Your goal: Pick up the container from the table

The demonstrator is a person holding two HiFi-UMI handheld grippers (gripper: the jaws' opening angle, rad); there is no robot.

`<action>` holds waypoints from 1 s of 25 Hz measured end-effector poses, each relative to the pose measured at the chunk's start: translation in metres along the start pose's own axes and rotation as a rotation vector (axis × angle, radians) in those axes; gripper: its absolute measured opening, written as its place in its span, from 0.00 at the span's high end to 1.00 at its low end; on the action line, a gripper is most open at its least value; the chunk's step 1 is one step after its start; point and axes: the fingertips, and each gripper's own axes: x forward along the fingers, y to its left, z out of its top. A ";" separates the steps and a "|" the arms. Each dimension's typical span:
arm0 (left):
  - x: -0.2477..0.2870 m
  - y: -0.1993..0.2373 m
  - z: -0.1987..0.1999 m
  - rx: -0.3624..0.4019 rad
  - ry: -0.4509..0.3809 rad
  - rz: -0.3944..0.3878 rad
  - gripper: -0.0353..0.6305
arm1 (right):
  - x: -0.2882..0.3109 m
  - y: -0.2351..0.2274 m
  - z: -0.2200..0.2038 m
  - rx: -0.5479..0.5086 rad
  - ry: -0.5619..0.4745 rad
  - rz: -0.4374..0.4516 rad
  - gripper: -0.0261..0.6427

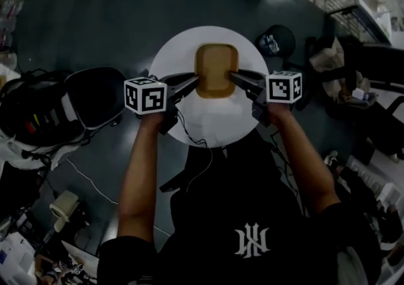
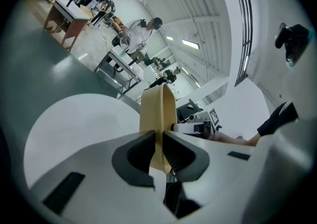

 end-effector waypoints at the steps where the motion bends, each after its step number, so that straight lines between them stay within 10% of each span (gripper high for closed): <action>1: -0.004 -0.004 0.007 0.016 -0.007 0.005 0.87 | -0.002 0.008 0.005 -0.019 -0.002 0.007 0.79; 25: -0.093 -0.125 0.082 0.278 -0.193 0.066 0.88 | -0.047 0.159 0.078 -0.351 -0.116 0.138 0.79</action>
